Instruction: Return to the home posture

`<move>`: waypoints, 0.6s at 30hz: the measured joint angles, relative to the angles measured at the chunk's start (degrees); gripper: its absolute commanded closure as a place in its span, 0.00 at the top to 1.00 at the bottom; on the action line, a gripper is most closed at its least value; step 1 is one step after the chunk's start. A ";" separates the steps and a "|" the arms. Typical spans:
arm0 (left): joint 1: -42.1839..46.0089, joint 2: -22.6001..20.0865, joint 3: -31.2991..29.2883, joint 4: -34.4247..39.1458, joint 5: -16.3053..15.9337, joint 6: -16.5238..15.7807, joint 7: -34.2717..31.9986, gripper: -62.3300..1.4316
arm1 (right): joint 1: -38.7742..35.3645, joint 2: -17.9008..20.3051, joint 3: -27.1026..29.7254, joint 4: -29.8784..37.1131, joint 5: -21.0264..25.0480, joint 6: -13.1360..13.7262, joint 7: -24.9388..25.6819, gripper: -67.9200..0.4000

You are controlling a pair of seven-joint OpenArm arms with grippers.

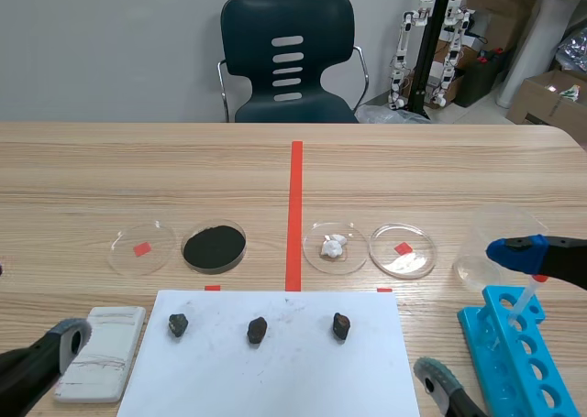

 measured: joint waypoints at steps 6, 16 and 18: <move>1.79 0.02 -0.81 0.02 -0.11 0.11 -0.57 1.00 | 0.00 0.00 0.00 0.00 -0.02 0.00 -0.02 0.92; 1.14 0.02 -0.79 0.02 -0.13 0.09 -0.59 1.00 | 0.00 0.00 0.00 0.00 0.00 0.00 0.00 0.92; 1.14 0.02 -0.79 0.02 -0.13 0.09 -0.76 1.00 | 0.00 0.00 0.00 0.00 -0.02 0.00 0.00 0.92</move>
